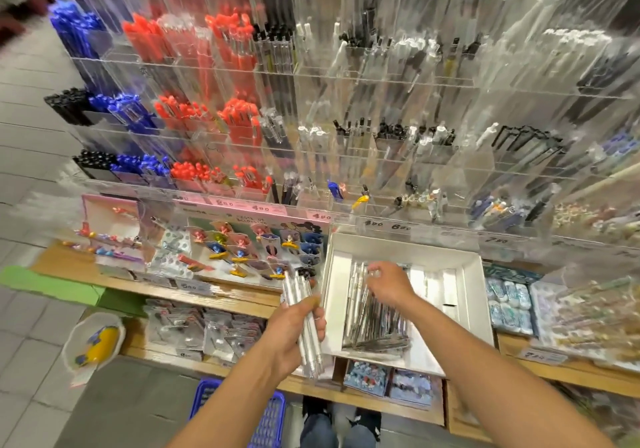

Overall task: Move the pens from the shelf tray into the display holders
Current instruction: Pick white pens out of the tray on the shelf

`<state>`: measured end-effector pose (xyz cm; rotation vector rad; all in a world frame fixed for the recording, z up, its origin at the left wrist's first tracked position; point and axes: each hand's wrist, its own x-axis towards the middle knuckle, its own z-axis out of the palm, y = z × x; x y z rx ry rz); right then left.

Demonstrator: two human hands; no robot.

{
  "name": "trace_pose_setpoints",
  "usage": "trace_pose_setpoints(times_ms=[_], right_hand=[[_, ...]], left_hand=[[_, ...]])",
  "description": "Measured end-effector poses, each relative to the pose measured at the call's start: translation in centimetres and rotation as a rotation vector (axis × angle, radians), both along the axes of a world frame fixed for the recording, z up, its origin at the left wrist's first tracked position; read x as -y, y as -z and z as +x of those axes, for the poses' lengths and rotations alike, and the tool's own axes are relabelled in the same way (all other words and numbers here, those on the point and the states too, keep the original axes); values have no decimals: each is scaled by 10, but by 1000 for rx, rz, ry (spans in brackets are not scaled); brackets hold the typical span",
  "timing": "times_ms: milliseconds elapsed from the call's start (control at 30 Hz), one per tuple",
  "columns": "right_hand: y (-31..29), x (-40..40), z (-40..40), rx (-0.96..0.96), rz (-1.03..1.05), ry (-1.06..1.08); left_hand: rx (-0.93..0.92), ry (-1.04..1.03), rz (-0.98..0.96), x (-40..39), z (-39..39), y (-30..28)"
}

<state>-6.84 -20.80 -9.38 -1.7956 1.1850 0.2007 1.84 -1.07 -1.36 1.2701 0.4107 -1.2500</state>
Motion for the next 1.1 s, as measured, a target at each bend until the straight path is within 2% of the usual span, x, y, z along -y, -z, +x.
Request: trace_pose_setpoints(times_ms=[167, 333, 433, 567, 667, 800, 900, 1033, 1100], right_hand=[[24, 13, 35, -157, -133, -89], [41, 7, 37, -251, -109, -67], [36, 6, 32, -181, -131, -52], [13, 3, 20, 77, -140, 39], [-11, -2, 12, 213, 38, 84], [-50, -17, 3, 370, 338, -19], [-71, -34, 5, 499, 541, -35], [-80, -44, 4, 541, 634, 11], [-77, -40, 2, 547, 657, 39]], left_hand=[[19, -5, 39, -15, 5, 4], [13, -33, 23, -21, 7, 2], [36, -11, 29, -19, 9, 2], [33, 10, 28, -13, 10, 3], [28, 23, 21, -7, 8, 3], [144, 141, 55, 0, 7, 5], [176, 246, -39, 1, 4, 7], [229, 350, -149, 3, 0, 3], [237, 367, -136, 4, 0, 1]])
